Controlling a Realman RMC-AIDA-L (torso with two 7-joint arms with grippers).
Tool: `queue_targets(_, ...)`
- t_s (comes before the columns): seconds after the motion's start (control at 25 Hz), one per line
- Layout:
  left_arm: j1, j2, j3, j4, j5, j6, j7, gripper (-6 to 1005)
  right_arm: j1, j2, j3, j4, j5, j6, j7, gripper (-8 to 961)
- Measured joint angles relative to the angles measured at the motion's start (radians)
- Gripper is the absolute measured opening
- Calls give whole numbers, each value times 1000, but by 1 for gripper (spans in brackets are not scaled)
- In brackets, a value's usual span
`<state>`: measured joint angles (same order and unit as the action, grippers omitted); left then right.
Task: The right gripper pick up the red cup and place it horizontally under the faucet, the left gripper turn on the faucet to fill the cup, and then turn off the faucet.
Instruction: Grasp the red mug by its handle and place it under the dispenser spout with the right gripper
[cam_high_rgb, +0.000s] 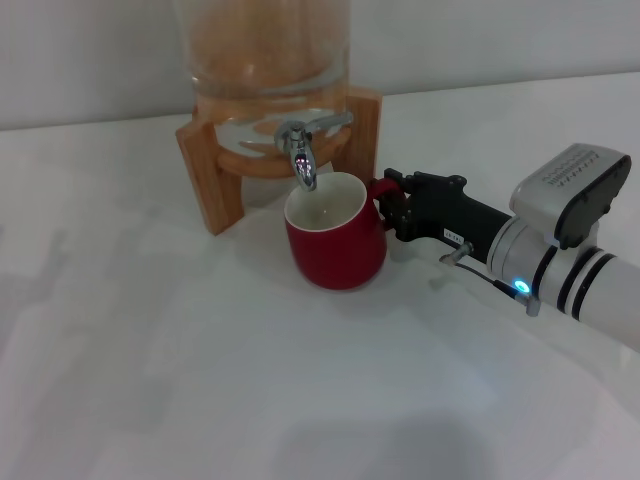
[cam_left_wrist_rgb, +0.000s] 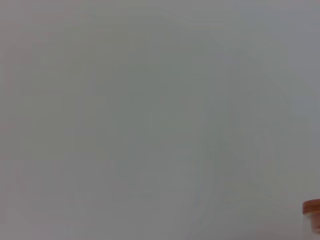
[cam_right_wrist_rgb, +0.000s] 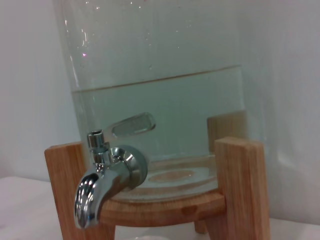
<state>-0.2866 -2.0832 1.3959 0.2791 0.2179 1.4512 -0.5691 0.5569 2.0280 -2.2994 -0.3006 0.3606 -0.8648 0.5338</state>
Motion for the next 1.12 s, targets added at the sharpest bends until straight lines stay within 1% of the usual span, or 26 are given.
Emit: queue_targets(1.12, 0, 0, 0, 0, 8, 3, 0, 875, -18, 0, 33, 0, 14, 3, 5, 195)
